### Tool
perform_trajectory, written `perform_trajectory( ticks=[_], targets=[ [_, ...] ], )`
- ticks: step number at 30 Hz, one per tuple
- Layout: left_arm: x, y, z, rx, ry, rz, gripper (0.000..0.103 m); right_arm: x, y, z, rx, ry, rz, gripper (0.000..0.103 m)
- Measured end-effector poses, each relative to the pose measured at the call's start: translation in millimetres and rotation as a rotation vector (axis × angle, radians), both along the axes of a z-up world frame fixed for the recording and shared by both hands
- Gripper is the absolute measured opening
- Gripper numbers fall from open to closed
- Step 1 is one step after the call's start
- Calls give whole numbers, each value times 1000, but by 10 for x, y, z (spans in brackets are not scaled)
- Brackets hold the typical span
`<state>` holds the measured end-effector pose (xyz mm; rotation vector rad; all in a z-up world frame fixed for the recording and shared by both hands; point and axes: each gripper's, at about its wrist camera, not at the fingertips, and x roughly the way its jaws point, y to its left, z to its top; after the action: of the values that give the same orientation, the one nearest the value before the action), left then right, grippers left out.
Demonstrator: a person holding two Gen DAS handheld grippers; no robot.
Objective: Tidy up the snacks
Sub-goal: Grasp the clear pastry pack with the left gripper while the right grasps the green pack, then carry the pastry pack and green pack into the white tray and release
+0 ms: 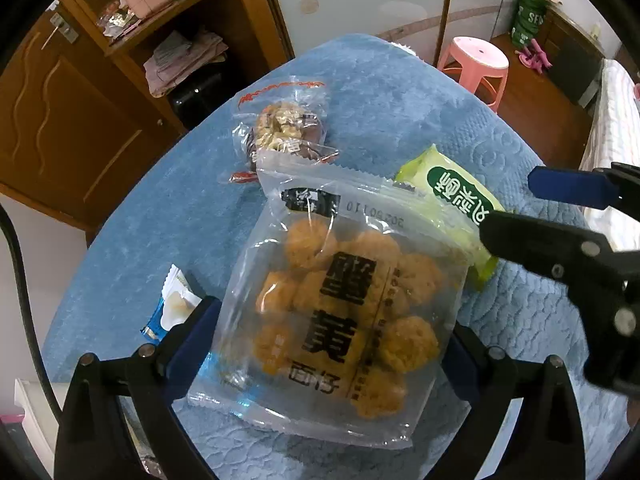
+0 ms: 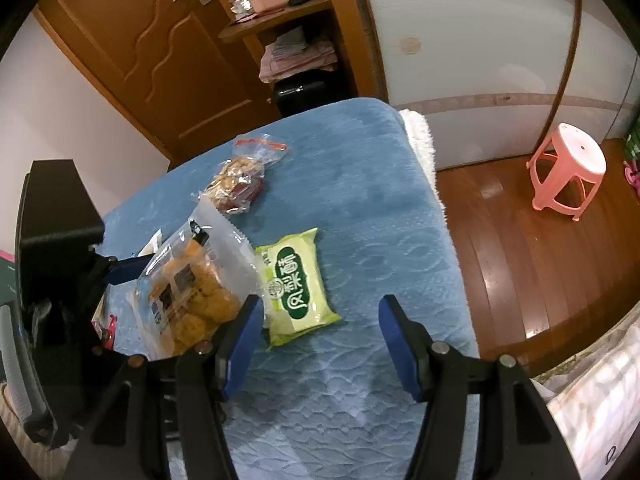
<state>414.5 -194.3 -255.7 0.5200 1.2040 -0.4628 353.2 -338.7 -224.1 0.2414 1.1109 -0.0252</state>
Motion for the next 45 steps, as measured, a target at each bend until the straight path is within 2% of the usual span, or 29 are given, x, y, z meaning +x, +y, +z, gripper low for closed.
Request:
perform_trajectory(
  ticks=[2,7,10,16,20,26,27,31,36,45],
  targets=[
    [-1,-10,-10,-2,-8,1,99,4,16,-5,-1,-1,6,61],
    [-79,35,21,-44,-43,19,86,5,41,-22,-8,2,21,61],
    [-121,75,54,-49,-60,38,82,-1,47,-23,-6,2,24,61],
    [-203,375,138,-27,-46,134,79,-29,139,-82,-27,6,67,61],
    [-275,652,293,-48,-47,199,79,27,241,-134,-81,19,82,61],
    [-383,907,525,-90,-70,238,79,124,389,-166,-150,29,77,60],
    [-399,915,548,-93,-71,241,80,127,404,-172,-164,31,76,59],
    [-455,959,637,-98,-79,246,80,87,475,-176,-212,28,97,40],
    [-582,932,710,-90,-89,229,80,-75,495,-95,-190,37,97,40],
    [-1001,908,952,-99,-106,179,80,-633,702,319,-123,-17,166,40]
  ],
)
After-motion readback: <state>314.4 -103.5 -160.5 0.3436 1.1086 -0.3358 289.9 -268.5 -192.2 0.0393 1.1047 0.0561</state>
